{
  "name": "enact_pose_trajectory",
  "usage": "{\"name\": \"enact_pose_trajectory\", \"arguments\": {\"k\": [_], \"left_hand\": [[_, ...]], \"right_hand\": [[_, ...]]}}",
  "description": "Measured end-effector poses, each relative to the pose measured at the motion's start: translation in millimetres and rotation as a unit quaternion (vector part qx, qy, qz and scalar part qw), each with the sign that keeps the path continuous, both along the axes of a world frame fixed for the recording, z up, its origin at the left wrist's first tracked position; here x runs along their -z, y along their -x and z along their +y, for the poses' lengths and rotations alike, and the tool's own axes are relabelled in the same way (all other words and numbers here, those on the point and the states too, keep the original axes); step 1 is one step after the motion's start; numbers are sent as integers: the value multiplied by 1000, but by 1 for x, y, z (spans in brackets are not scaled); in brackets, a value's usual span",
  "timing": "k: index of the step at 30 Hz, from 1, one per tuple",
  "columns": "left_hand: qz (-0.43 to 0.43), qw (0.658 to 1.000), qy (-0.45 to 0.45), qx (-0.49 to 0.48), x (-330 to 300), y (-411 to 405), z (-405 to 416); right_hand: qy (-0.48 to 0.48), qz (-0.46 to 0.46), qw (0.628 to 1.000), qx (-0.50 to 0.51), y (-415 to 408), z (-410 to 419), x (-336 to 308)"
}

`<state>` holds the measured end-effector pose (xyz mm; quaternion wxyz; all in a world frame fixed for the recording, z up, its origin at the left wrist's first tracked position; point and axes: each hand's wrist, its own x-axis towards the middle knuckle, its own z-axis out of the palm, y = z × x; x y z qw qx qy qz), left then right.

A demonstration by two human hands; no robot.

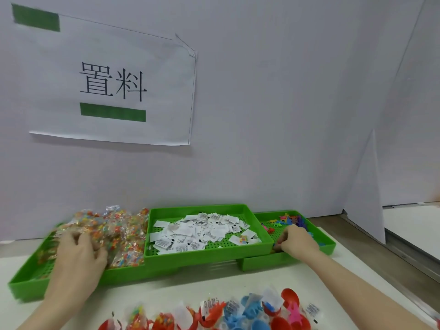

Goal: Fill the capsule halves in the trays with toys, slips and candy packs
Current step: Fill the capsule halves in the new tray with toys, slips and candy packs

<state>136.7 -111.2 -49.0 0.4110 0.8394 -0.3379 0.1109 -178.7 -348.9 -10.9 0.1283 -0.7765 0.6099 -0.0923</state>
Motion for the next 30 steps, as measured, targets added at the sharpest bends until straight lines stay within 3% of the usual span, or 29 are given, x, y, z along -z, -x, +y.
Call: {"name": "enact_pose_trajectory", "arguments": {"k": [6,11,16,19,21,23,26,30], "left_hand": [[-21,1000,-7,14,-4,3,3],[-37,999,-8,34,-5,4,5],[24,1000,8,15,-3,2,5],[44,998,35,7,-4,4,5],[43,998,38,6,-4,5,4],[34,999,28,4,-5,5,4],[5,1000,3,-9,-5,6,3],[-14,999,-32,-17,-4,9,3]], "right_hand": [[18,-14,1000,1,-2,0,2],[71,-134,988,12,-1,-3,3],[84,-257,962,26,-5,-2,-3],[136,-280,950,-36,-20,8,-15],[148,-243,950,-126,-35,19,-25],[133,-129,962,-202,-49,30,-28],[93,46,971,-214,-64,40,-26],[59,29,980,-190,-71,43,-23]]}}
